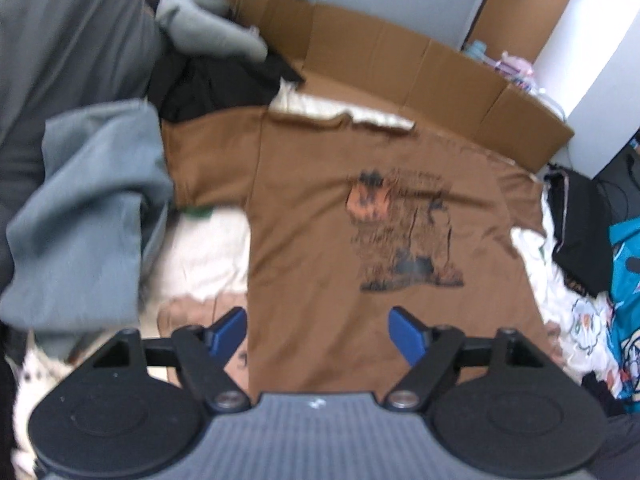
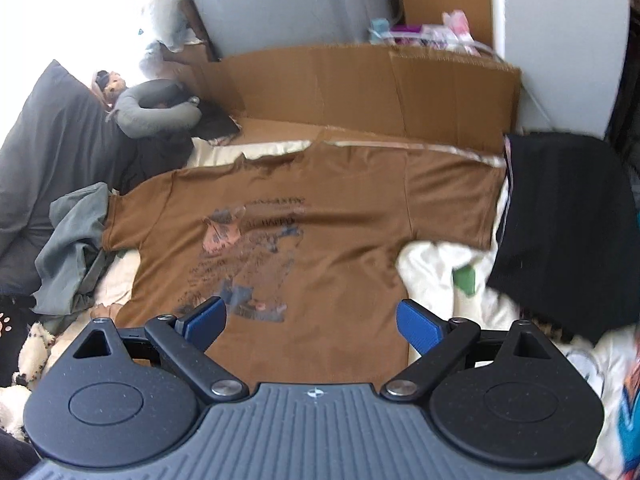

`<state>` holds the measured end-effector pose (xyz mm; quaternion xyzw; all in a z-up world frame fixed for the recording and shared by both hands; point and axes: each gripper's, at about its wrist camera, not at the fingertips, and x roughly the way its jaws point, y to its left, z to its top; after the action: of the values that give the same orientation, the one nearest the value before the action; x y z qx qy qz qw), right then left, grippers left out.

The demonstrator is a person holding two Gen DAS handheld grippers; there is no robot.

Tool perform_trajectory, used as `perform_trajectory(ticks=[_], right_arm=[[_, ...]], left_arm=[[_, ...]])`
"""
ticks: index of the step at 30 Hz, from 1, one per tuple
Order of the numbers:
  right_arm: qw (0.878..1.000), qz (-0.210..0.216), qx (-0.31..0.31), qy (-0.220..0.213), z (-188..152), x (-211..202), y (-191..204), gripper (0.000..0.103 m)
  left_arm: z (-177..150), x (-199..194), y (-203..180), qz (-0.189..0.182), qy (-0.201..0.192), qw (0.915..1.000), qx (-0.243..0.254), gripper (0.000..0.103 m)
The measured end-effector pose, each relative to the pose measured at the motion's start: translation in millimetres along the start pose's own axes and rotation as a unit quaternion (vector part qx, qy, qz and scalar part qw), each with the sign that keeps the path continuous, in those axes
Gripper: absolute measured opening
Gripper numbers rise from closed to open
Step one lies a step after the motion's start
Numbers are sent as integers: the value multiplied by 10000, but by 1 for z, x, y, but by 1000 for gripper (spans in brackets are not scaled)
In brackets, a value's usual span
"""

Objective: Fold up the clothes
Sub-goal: 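Lower both grippers to the side edge of the brown T-shirt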

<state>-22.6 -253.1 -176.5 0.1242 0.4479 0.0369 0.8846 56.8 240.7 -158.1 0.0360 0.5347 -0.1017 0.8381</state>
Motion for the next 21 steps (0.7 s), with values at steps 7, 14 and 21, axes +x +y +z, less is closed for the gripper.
perform_trajectory(ticks=[7,14,21], right_arm=[[9991,-45,275,313,-30,24,-27,94],[9944,-252,24,1029,-62,64,-50,84],[9846,-593,290,1618,-104,96,-76,63]], left_arm=[[-41,41,25,130,635,9974,-302,74],[-76,86,47,289,1211,9906,-571,59],[-99,120,60,388,1605,9835,-743,56]])
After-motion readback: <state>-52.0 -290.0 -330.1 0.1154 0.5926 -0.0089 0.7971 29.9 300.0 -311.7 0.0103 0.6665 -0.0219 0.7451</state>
